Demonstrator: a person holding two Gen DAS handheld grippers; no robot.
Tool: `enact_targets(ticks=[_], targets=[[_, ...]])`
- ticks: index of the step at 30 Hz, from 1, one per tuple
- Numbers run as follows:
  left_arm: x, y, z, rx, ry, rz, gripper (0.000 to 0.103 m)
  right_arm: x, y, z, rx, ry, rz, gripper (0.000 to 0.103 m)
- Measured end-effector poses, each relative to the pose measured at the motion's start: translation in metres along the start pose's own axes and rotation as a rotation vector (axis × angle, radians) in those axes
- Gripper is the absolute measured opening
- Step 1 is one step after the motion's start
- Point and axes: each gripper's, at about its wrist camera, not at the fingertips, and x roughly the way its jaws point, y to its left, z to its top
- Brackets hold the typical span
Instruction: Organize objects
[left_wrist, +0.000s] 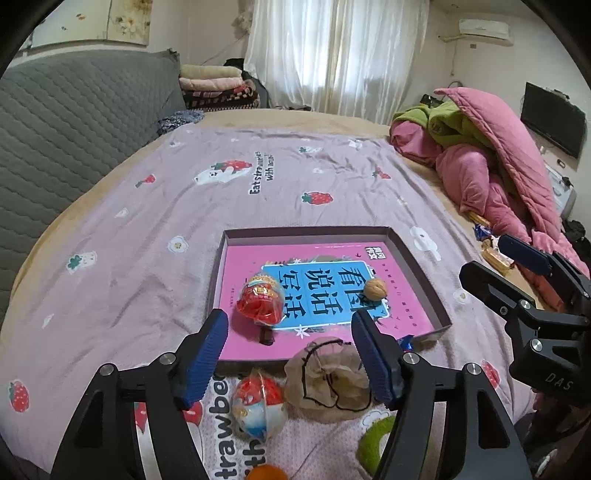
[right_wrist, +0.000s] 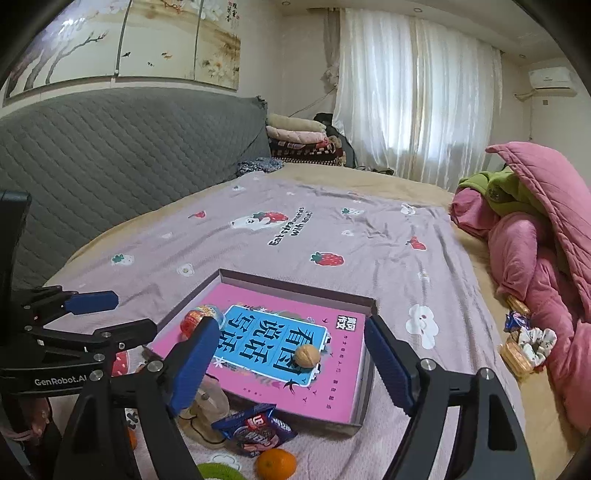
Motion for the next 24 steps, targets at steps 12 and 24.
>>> enact_targets(ticks=[12,24], targets=[[-0.023,-0.001,-0.008,0.005,-0.023,-0.007,0.074,-0.027,0.01,-0.004,-0.001,-0.01,-0.015,0.081],[-0.034,-0.004,-0.018,0.026,-0.027,-0.005,0.074,-0.042,0.02,-0.015,-0.015,-0.002,-0.03,0.081]])
